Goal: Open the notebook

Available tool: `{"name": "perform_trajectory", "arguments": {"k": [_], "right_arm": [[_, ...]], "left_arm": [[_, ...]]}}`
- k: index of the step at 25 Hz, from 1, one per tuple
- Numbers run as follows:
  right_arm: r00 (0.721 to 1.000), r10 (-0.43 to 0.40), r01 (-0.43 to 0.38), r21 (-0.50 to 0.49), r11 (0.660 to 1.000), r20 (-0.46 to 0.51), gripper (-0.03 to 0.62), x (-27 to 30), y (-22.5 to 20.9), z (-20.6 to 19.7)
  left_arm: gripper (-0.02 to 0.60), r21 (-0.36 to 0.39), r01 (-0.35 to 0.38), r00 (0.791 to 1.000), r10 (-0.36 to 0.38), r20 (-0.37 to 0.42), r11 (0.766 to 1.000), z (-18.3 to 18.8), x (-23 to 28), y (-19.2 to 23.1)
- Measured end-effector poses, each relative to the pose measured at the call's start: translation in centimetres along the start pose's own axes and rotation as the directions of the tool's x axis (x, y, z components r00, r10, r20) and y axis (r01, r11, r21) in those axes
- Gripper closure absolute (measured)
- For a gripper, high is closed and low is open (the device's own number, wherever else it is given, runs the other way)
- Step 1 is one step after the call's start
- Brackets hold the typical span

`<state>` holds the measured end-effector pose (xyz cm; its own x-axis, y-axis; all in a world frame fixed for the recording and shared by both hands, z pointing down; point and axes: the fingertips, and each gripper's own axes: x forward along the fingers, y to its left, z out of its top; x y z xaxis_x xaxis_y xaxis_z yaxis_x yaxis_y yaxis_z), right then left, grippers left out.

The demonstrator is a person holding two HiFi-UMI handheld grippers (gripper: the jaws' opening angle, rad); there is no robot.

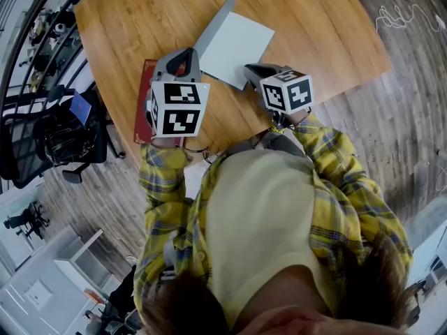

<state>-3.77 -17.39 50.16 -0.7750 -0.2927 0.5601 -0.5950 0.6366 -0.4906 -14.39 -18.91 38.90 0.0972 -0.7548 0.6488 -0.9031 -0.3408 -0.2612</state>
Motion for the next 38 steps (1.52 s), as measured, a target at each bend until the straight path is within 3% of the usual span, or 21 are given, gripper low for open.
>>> {"name": "perform_trajectory", "arguments": {"k": [22, 38], "right_arm": [[0.999, -0.04, 0.041, 0.013, 0.999, -0.027, 0.53, -0.4, -0.3, -1.6], [0.997, -0.066, 0.065, -0.022, 0.998, -0.039, 0.528, 0.2, -0.3, -1.9]], "left_arm": [[0.571, -0.079, -0.097, 0.995, 0.099, 0.015, 0.992, -3.4, 2.9, 7.8], [0.571, -0.116, -0.115, 0.993, 0.11, -0.05, 0.986, -6.4, 5.1, 9.8]]}}
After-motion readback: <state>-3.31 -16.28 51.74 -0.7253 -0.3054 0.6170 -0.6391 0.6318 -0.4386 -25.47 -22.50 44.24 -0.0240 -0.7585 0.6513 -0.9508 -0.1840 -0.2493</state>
